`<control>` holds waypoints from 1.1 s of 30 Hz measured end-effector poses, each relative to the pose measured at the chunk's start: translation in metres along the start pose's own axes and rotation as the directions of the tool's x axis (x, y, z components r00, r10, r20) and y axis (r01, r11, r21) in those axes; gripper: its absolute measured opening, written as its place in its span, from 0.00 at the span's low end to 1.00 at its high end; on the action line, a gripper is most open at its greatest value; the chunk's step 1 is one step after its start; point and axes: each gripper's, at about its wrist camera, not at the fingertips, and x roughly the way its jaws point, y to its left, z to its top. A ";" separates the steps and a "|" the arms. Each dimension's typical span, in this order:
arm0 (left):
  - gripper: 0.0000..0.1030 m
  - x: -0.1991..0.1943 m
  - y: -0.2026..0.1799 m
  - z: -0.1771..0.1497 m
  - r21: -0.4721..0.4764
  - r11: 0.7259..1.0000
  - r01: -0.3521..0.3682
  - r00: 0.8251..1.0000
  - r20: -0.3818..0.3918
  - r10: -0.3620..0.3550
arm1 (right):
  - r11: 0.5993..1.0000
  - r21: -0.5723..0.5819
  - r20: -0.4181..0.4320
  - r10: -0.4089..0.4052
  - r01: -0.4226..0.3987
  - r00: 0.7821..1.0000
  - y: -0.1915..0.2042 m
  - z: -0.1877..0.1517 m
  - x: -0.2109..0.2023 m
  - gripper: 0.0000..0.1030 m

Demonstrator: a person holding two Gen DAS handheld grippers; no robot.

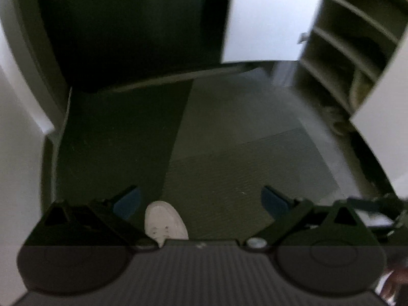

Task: Organize scattered shoes

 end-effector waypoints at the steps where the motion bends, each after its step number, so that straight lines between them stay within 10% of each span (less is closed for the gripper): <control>1: 0.99 -0.017 -0.005 0.005 0.016 1.000 -0.001 1.000 0.003 0.001 | 0.999 0.041 0.032 0.008 -0.009 0.999 0.005 0.009 -0.048 1.00; 6: 1.00 -0.191 -0.044 0.056 0.058 0.998 0.012 0.999 0.032 -0.014 | 0.984 0.177 0.048 -0.001 -0.008 0.999 0.015 0.026 -0.199 1.00; 15: 1.00 -0.391 -0.127 0.151 0.077 0.992 0.100 0.993 0.048 -0.104 | 0.943 0.307 0.017 -0.139 0.127 0.990 0.005 0.057 -0.469 1.00; 22: 1.00 -0.433 -0.189 0.178 0.147 0.985 0.090 0.992 0.070 -0.101 | 0.962 0.187 0.086 -0.215 0.196 0.973 -0.016 0.076 -0.566 1.00; 33: 1.00 -0.436 -0.232 0.215 0.156 0.978 0.139 0.985 0.076 -0.152 | 0.899 0.389 0.164 -0.284 0.202 0.945 -0.063 0.097 -0.589 1.00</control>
